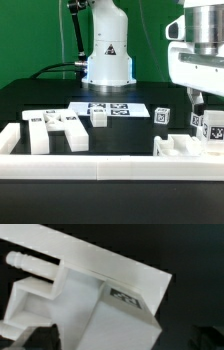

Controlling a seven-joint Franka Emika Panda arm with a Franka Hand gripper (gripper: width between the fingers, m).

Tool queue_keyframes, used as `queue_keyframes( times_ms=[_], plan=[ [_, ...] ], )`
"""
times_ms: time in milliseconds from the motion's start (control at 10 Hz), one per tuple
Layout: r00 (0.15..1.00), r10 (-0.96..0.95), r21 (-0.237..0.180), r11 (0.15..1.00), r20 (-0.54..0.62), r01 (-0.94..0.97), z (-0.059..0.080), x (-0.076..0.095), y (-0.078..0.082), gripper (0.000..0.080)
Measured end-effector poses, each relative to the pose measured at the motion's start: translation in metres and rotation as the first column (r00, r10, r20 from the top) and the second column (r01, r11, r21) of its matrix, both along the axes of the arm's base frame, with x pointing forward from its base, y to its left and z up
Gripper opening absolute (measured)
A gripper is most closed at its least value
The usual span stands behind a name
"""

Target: Assemble chair

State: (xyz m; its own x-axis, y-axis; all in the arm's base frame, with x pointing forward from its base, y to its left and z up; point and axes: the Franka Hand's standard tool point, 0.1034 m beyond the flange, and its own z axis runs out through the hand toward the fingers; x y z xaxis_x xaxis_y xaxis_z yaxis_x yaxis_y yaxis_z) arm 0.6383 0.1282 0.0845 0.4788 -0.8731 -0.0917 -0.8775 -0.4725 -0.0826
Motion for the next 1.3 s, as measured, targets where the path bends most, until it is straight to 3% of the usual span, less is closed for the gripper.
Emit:
queue_keyframes(
  times_ms=[600,1000,1100,1200,1300],
  plan=[
    [0.906,0.419,-0.028,0.908,0.056,-0.418,0.0004,0.0019,-0.003,0.0649],
    [0.603,0.797,-0.118,0.603,0.046,-0.789,0.0008,0.0028,-0.006,0.0649],
    [0.549,0.835,-0.128,0.549,0.039,-0.826,0.0007,0.0028,-0.0068,0.0649],
    [0.547,0.836,-0.128,0.547,0.039,-0.827,0.0006,0.0028,-0.0073,0.0649],
    [0.548,0.836,-0.128,0.548,0.039,-0.827,0.0005,0.0028,-0.0073,0.0526]
  ],
)
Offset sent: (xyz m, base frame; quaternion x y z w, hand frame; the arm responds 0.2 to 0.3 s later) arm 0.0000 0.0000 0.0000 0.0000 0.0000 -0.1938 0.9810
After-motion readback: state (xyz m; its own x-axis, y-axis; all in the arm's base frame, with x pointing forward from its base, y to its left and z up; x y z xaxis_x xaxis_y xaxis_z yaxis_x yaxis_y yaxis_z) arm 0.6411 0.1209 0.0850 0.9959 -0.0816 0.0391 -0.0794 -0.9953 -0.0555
